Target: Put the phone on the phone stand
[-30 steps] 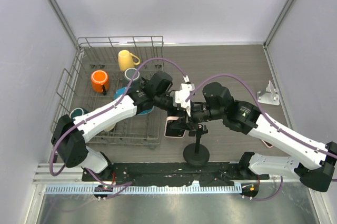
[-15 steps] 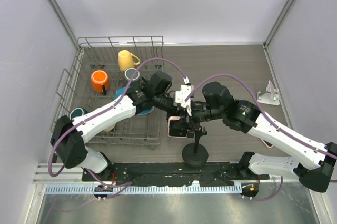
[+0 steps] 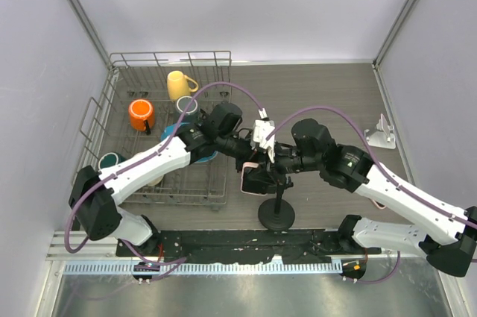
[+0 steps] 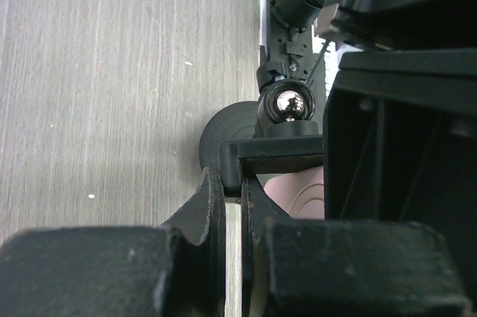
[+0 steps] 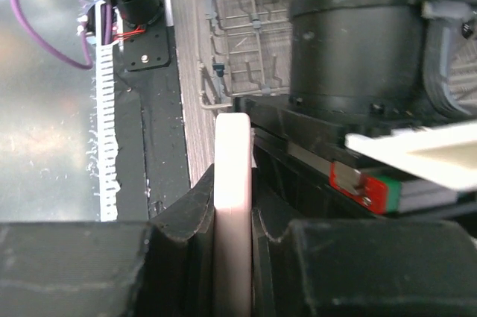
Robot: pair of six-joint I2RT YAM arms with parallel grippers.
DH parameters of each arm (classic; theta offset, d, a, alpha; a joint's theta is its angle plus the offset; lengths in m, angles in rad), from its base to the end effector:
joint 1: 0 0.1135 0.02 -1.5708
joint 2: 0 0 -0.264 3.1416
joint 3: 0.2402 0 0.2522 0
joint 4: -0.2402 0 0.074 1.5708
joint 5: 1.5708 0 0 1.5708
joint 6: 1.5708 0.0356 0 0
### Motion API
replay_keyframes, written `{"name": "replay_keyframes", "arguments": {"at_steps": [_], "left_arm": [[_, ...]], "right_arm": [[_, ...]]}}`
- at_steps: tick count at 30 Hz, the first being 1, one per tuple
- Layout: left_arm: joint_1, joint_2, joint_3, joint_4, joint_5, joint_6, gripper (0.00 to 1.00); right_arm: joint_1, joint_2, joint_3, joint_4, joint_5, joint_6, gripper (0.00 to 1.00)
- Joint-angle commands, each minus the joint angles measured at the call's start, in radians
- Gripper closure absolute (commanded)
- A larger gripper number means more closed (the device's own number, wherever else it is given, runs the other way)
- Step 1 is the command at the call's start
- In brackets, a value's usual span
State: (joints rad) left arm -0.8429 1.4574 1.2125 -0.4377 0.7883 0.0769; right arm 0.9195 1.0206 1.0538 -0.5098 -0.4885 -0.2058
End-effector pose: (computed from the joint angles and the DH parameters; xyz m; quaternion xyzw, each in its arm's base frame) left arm 0.1935 -0.2551 0.3121 0.5179 0.6739 -0.4699 0.2384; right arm 0.1192 0.1839 0.3583 -0.5485 0.6338 0.3698 0.4008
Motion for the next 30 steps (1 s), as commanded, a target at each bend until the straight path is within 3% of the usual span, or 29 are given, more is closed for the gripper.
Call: {"name": "replay_keyframes", "arguments": {"at_steps": [1,5,6,7,9,13,18,24,30], "left_arm": [[0.027,-0.097,-0.001,0.086,-0.110,-0.031,1.00],[0.050,-0.166,-0.063,0.187,-0.395,-0.114,1.00],[0.050,-0.179,-0.080,0.245,-0.569,-0.132,1.00],[0.050,-0.201,-0.096,0.267,-0.646,-0.170,1.00],[0.048,-0.215,-0.122,0.310,-0.867,-0.213,1.00],[0.045,-0.284,-0.203,0.433,-1.079,-0.293,1.00],[0.021,-0.295,-0.271,0.516,-1.202,-0.308,1.00],[-0.045,-0.308,-0.314,0.584,-1.299,-0.259,1.00],[-0.053,-0.318,-0.315,0.553,-1.322,-0.256,1.00]], "right_arm": [[-0.004,-0.059,-0.003,0.014,0.141,0.130,1.00],[-0.004,-0.074,0.011,-0.061,0.295,0.270,1.00],[-0.004,-0.071,0.014,-0.103,0.341,0.287,0.99],[-0.002,-0.065,0.017,-0.123,0.382,0.304,0.99],[-0.001,-0.065,0.009,-0.156,0.554,0.377,1.00],[0.031,-0.082,-0.023,-0.229,0.874,0.518,1.00],[0.122,-0.045,0.014,-0.367,1.201,0.693,1.00],[0.209,0.134,0.083,-0.466,1.447,0.796,0.99],[0.213,0.229,0.117,-0.512,1.483,0.809,1.00]]}}
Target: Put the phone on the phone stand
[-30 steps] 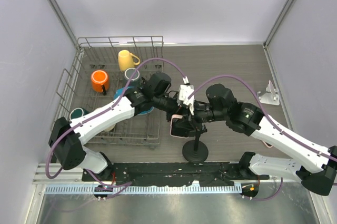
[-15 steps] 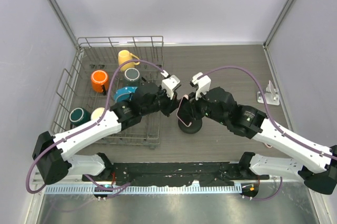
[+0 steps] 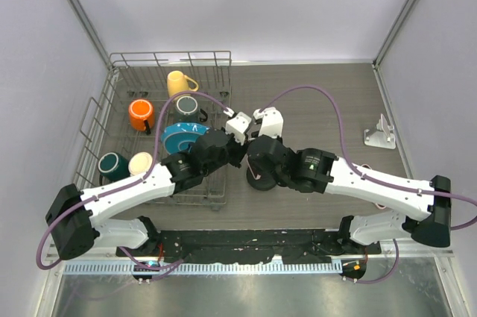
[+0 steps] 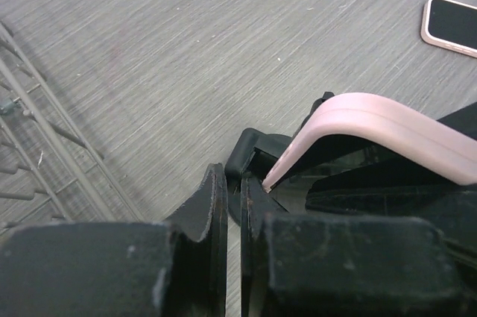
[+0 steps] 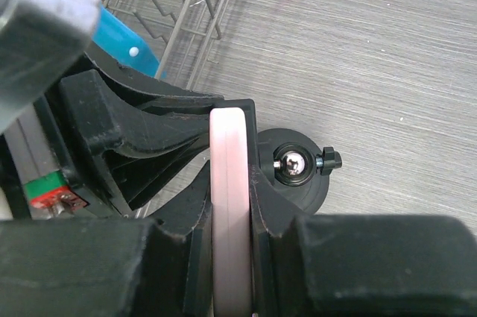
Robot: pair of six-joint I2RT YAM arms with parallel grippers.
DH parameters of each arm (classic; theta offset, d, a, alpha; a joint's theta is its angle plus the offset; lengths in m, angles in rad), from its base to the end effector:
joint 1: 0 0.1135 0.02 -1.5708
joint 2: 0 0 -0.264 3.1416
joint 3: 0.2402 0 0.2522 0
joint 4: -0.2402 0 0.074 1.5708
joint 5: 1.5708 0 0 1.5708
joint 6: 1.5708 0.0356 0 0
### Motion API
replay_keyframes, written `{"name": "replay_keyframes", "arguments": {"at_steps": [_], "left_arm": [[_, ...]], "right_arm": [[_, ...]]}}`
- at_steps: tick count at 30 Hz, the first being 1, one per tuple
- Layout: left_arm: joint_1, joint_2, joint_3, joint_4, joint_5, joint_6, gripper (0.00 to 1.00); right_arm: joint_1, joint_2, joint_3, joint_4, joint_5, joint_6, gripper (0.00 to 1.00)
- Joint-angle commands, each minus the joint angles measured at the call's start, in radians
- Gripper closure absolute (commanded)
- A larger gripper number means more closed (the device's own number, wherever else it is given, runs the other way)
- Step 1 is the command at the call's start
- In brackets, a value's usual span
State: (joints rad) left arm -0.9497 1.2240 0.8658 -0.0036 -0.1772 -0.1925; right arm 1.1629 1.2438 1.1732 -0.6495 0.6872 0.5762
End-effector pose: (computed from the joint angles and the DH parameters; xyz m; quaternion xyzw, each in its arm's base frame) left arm 0.1696 -0.2263 0.2935 0.2562 0.7801 -0.2448 0.5156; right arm 0.1239 0.2298 0.3391 -0.1149 0.8612 0.0989 0.4851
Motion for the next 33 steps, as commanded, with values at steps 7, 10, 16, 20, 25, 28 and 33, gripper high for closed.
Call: {"name": "replay_keyframes", "arguments": {"at_steps": [7,10,16,20,25,28,33], "left_arm": [[0.052,-0.098,0.081,0.007,-0.324,-0.034,1.00],[0.048,-0.118,0.076,-0.038,-0.338,-0.045,1.00],[0.022,-0.130,0.107,-0.093,-0.380,-0.047,0.84],[0.022,-0.136,0.116,-0.119,-0.389,-0.041,0.65],[0.022,-0.146,0.119,-0.131,-0.392,-0.042,0.65],[0.022,-0.155,0.121,-0.137,-0.424,-0.051,0.66],[0.011,-0.149,0.121,-0.128,-0.479,-0.053,0.69]], "right_arm": [[-0.034,0.006,-0.056,-0.263,0.265,-0.059,1.00],[-0.039,0.017,-0.073,-0.239,0.233,-0.081,1.00],[-0.040,0.013,-0.130,-0.196,0.187,-0.116,1.00],[-0.046,0.020,-0.129,-0.187,0.155,-0.151,0.99],[-0.066,-0.006,-0.176,-0.156,0.101,-0.164,1.00],[-0.072,-0.017,-0.193,-0.137,0.087,-0.156,1.00],[-0.075,-0.004,-0.184,-0.154,0.077,-0.159,0.99]]}}
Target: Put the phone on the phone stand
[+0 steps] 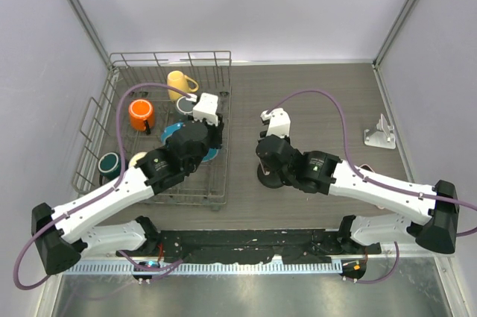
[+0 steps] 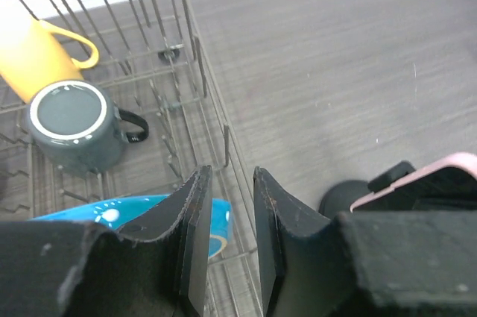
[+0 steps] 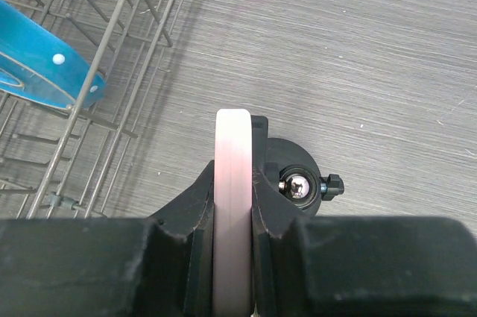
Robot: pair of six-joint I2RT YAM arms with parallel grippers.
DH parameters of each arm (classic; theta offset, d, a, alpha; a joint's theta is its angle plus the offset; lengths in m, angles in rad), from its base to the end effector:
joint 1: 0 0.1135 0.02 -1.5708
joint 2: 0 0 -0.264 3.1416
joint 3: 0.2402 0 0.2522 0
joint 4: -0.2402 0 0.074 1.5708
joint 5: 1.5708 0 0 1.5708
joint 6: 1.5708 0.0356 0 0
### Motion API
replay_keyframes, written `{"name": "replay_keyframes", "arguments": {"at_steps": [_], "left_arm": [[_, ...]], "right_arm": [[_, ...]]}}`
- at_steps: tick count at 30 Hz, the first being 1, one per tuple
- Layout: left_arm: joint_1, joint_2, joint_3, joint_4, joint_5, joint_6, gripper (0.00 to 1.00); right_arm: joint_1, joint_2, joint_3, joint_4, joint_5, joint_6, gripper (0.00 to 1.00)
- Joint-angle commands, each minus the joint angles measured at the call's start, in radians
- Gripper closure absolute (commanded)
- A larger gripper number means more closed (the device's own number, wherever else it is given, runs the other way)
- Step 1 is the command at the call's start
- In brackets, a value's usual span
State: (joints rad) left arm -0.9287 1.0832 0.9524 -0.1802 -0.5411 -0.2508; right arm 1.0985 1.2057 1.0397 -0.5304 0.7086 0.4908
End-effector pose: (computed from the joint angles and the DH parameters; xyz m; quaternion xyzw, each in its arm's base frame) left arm 0.1623 -0.1864 0.3423 0.1104 0.7867 -0.1362 0.5919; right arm 0.1365 0.2163 0.3140 -0.1140 0.8547 0.0632 0.5025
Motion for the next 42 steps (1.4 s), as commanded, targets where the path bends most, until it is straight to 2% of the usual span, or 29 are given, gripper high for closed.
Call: {"name": "replay_keyframes", "arguments": {"at_steps": [1,5,6,7,9,10,13,18,25,31,35,38,41,42], "left_arm": [[-0.010,-0.006,0.037,0.050,-0.120,0.002,0.68],[-0.010,-0.026,0.022,0.077,-0.037,0.024,0.58],[-0.009,-0.029,0.011,0.088,-0.017,0.030,0.57],[-0.010,-0.032,0.008,0.106,0.021,0.034,0.57],[-0.009,-0.040,-0.006,0.125,0.053,0.042,0.54],[-0.010,-0.040,-0.007,0.136,0.070,0.042,0.53],[-0.009,-0.032,-0.007,0.137,0.107,0.041,0.53],[-0.009,-0.029,-0.004,0.136,0.135,0.039,0.52],[-0.009,-0.035,-0.004,0.139,0.151,0.042,0.51],[-0.009,-0.046,0.051,0.091,0.188,0.006,0.49],[-0.009,-0.054,0.208,-0.037,0.233,-0.048,0.46],[-0.009,-0.080,0.236,-0.070,0.236,-0.042,0.42],[-0.007,-0.108,0.189,-0.027,0.231,0.005,0.40],[-0.007,-0.118,0.175,-0.004,0.225,0.018,0.40]], "right_arm": [[-0.011,0.029,-0.052,-0.273,0.057,-0.075,1.00],[-0.022,-0.009,-0.059,-0.275,0.040,-0.066,0.98],[-0.022,-0.018,-0.063,-0.276,0.031,-0.063,0.93],[-0.022,-0.027,-0.064,-0.278,0.025,-0.057,0.76],[-0.025,-0.054,-0.053,-0.279,-0.010,-0.052,0.67],[-0.025,-0.061,-0.047,-0.284,-0.026,-0.040,0.59],[-0.026,-0.101,-0.029,-0.284,-0.081,-0.017,0.50],[-0.026,-0.175,-0.015,-0.253,-0.155,0.003,0.45],[-0.038,-0.222,-0.006,-0.178,-0.259,-0.078,0.39],[-0.087,-0.187,0.016,-0.142,-0.305,-0.104,0.42],[-0.146,-0.172,0.029,-0.117,-0.363,-0.132,0.48],[-0.178,-0.169,0.022,-0.086,-0.409,-0.143,0.61],[-0.199,-0.167,0.020,-0.057,-0.419,-0.156,0.87],[-0.210,-0.164,0.026,-0.049,-0.416,-0.161,1.00]]}}
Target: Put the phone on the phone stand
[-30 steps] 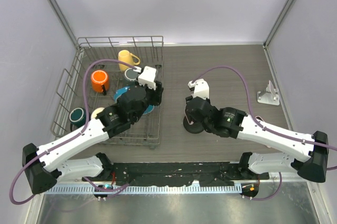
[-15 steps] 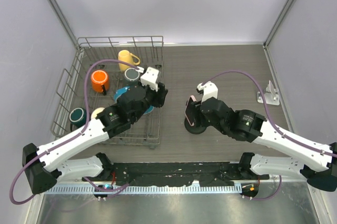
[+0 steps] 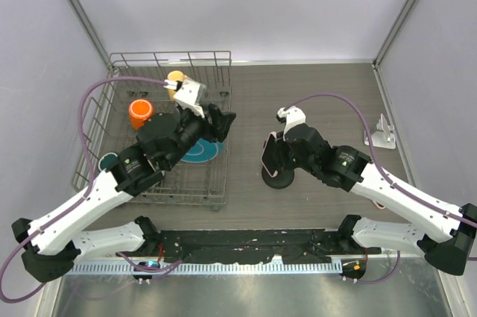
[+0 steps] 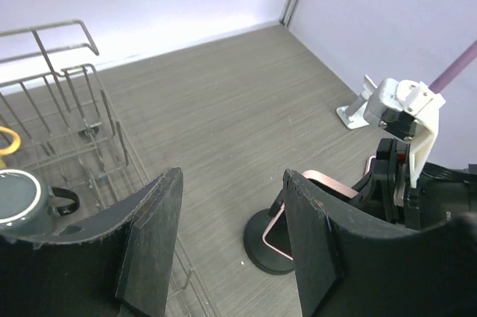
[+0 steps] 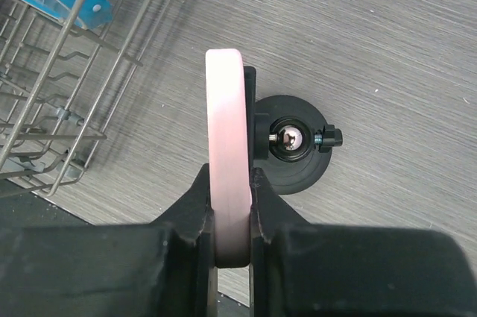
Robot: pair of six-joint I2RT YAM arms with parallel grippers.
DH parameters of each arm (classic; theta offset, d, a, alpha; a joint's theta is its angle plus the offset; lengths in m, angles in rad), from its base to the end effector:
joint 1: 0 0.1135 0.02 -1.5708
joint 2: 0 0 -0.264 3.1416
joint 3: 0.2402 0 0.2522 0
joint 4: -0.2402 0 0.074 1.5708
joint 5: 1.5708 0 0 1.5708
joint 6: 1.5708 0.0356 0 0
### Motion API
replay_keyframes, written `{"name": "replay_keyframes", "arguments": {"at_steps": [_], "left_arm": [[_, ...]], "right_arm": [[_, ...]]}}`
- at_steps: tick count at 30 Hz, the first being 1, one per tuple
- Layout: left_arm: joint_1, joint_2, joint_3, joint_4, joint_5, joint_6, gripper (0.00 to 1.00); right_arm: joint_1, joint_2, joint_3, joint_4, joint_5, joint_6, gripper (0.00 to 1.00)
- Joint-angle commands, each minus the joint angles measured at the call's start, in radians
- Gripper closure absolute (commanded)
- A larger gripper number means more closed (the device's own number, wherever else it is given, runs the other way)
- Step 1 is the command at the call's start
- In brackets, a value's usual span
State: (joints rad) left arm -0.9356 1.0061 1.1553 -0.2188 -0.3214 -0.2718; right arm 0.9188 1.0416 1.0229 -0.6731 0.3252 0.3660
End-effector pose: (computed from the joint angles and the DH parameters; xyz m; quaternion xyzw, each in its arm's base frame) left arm 0.1393 -0.1701 0.4248 0.1320 0.7180 -0.2859 0.6207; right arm 0.1399 0.1646 0.3281 -0.1774 0.8779 0.1343 0.4239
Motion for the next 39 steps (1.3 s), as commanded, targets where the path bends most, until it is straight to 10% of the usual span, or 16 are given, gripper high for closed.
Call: {"name": "replay_keyframes", "arguments": {"at_steps": [1,17,24,39], "left_arm": [[0.000,-0.047,-0.041,0.041,0.002,0.046,0.40],[-0.003,-0.202,-0.244,0.144,-0.019,0.069,0.39],[-0.060,-0.176,-0.262,0.154,-0.080,0.117,0.39],[-0.178,-0.218,-0.310,0.214,-0.234,0.267,0.37]], "right_arm": [[-0.034,0.000,0.049,0.093,0.003,-0.041,1.00],[-0.495,0.170,0.192,0.316,-0.205,-0.530,1.00],[-0.884,0.381,0.316,0.489,-0.515,-0.516,1.00],[-1.230,0.871,0.847,0.523,-0.718,-0.492,1.00]]}}
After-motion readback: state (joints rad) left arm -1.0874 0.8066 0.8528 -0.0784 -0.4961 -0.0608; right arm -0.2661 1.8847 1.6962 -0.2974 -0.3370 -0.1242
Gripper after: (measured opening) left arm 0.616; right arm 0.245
